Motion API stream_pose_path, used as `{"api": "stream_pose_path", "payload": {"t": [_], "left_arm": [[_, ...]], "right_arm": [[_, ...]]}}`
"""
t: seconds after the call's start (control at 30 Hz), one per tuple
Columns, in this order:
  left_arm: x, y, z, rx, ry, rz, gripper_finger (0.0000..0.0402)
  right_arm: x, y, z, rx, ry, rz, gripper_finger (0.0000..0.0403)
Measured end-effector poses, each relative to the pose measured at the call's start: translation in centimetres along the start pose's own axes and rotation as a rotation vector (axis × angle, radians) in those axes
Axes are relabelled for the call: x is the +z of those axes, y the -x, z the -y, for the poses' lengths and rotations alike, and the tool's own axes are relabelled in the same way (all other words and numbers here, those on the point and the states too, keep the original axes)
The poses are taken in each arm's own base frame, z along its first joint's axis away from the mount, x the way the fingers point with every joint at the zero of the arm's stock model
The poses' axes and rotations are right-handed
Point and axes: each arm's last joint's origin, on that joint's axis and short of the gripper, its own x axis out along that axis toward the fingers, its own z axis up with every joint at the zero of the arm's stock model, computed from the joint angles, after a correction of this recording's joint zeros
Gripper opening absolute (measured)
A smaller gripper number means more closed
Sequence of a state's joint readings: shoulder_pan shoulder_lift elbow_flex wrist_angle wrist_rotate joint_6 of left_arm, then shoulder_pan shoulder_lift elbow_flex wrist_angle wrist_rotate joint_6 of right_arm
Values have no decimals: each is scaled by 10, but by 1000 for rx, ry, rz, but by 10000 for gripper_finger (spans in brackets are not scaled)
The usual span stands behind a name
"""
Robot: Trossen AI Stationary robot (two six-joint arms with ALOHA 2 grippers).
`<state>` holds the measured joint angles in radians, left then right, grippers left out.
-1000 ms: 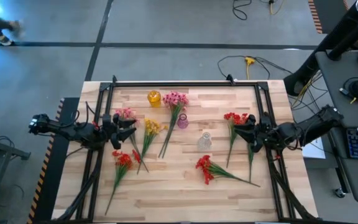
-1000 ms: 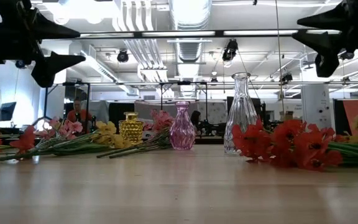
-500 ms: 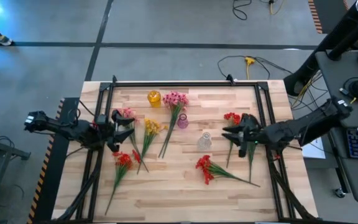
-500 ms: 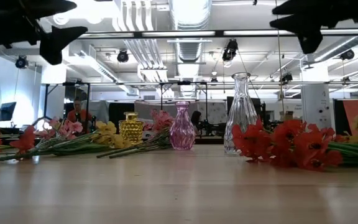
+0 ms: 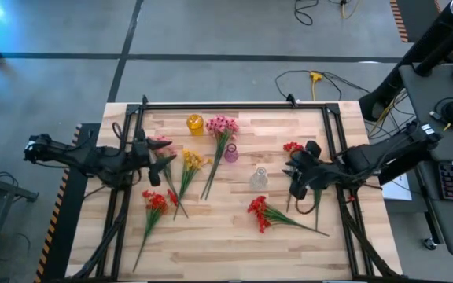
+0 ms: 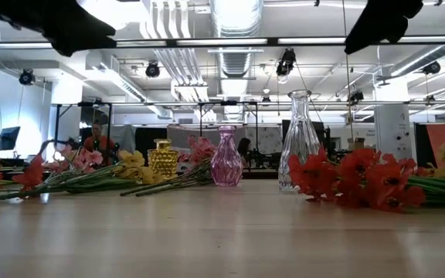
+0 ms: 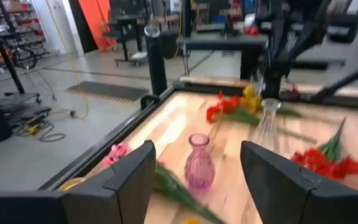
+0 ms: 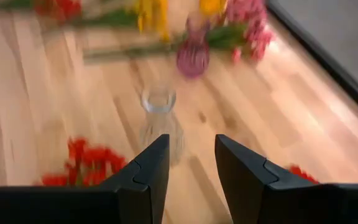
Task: Sort flowers into vase by color
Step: Put the bottom right red flowers into the transparent vase
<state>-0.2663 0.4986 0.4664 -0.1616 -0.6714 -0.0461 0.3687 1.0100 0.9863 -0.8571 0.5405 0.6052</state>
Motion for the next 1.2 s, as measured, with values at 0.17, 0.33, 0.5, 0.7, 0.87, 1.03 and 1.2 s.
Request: {"api": "stream_pose_path", "payload": {"t": [0.17,0.33,0.5,0.7,0.87,1.03,1.2], "left_arm": [[15,-8,5,72,-94,-21,217],[15,-17,11,96,-153,-46,217],[9,-24,16,98,-183,-87,217],[6,-29,20,116,-180,-108,217],[5,-30,19,186,-175,-111,217],[5,-31,19,191,-145,-109,217],[4,-31,20,190,-132,-112,217]], "right_arm": [[3,-9,-12,32,52,-139,121],[-9,-30,-28,81,48,-298,137],[-22,-51,-44,61,28,-402,196],[-41,-68,-69,69,114,-490,266],[-57,-79,-88,64,139,-523,284],[-68,-91,-105,90,150,-511,275],[-79,-103,-114,70,149,-535,270]]}}
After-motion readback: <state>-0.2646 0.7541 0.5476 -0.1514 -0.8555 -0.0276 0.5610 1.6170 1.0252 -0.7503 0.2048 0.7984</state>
